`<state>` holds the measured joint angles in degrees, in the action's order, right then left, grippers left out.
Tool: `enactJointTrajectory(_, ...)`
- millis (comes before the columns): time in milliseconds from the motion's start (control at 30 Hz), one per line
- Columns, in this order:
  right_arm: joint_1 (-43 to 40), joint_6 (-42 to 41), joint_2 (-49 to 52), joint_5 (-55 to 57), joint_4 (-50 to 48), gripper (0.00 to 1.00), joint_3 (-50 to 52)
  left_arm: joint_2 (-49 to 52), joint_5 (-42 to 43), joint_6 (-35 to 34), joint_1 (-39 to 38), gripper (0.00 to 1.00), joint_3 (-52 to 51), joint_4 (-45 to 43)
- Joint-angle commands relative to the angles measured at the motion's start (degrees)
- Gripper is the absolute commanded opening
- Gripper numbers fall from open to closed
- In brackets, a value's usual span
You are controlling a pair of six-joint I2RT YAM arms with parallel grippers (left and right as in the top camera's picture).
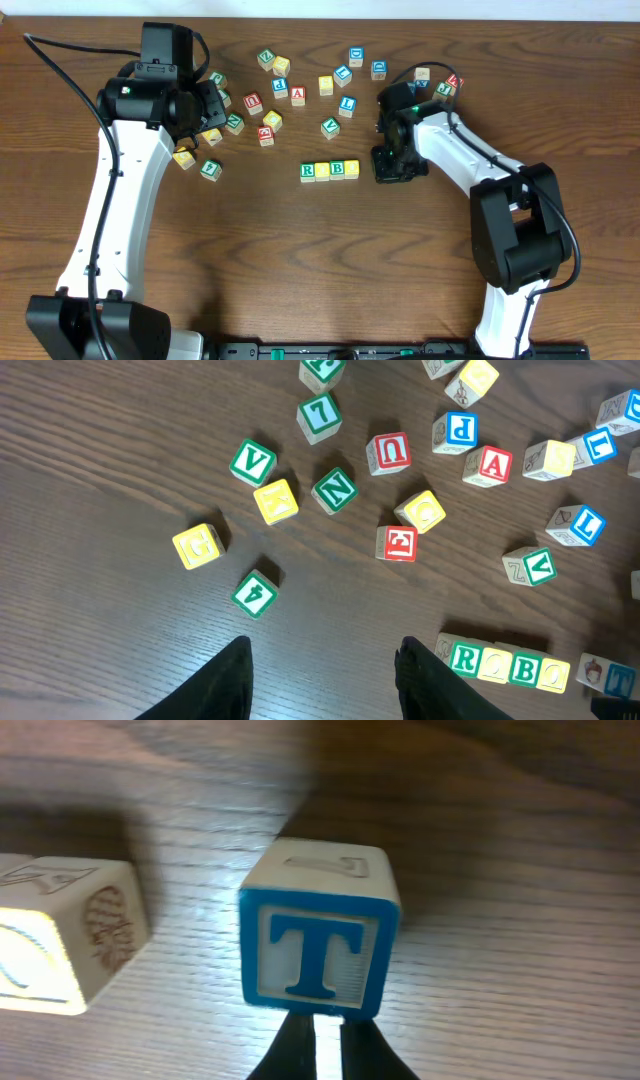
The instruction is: Spell out ROBOT
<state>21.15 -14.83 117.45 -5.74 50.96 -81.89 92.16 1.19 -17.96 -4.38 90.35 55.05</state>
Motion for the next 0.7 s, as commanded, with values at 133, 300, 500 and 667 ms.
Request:
enactJointTrajectory(133,0.9,-0.4,0.0,-0.9,3.6,0.01,-2.0,0.3,-0.2,0.6,0.1,0.46,-0.9,0.0)
enactJointTrajectory(300,-0.9,-1.2,-2.4,0.7,8.7,0.01,-5.7,0.3,-0.2,0.6,0.1,0.46,-0.9,0.0)
enactJointTrajectory(500,-3.6,-7.0,-3.3,6.2,6.5,0.05,-5.3,0.3,-0.2,0.6,0.1,0.46,-0.9,0.0)
enactJointTrajectory(667,-3.7,-11.3,-2.1,7.1,0.2,0.04,-2.5,0.3,-0.2,0.6,0.1,0.46,-0.9,0.0)
